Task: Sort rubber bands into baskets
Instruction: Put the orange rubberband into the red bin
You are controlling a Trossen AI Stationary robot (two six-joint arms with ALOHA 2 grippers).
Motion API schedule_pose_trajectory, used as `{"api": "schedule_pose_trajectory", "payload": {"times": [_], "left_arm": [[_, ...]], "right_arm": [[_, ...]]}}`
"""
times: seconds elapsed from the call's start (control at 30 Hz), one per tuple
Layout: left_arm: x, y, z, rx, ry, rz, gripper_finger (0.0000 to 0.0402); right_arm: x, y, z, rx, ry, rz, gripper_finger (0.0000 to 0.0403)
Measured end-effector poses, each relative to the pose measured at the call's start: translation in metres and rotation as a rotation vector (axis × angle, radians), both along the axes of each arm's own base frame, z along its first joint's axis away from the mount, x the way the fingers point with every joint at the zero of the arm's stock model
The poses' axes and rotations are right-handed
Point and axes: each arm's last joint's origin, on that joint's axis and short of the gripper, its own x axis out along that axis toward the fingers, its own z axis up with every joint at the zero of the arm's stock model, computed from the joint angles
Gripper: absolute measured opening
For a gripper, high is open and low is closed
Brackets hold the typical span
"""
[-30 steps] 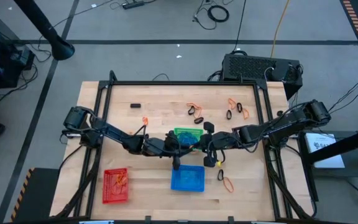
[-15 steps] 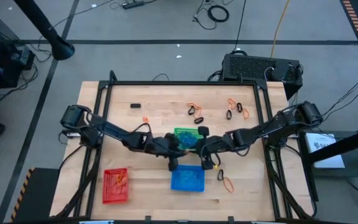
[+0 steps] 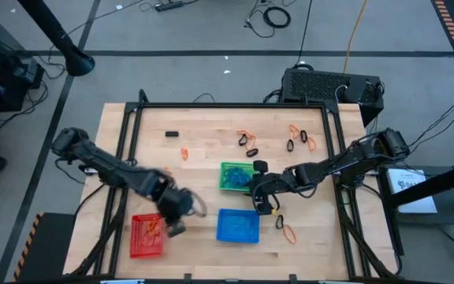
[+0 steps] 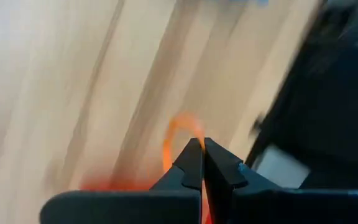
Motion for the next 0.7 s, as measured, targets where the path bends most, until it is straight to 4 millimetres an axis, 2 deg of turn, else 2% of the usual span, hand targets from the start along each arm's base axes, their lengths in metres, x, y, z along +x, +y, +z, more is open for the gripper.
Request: {"api": "schedule_pose_trajectory", "payload": {"times": [0.07, 0.23, 0.4, 0.57, 0.7], "left_arm": [[-0.021, -0.010, 0.001, 0.034, 0.132, 0.008, 0.0002], [-0.052, -0.026, -0.001, 0.102, 0.333, 0.033, 0.0002], [-0.061, -0.037, -0.007, 0.092, 0.381, 0.028, 0.0009], [-0.066, -0.042, -0.010, 0.107, 0.379, -0.027, 0.0036], [-0.067, -0.041, -0.011, 0.134, 0.391, 0.024, 0.0064]], "right_arm": [[-0.002, 0.000, -0.002, 0.009, 0.023, -0.012, 0.0130], [-0.004, -0.001, -0.005, 0.029, 0.064, -0.036, 0.0130], [-0.005, 0.000, -0.006, 0.058, 0.078, -0.013, 0.0130], [-0.005, 0.000, -0.006, 0.065, 0.085, -0.004, 0.0130], [-0.006, 0.000, -0.007, 0.064, 0.095, -0.006, 0.0130]]}}
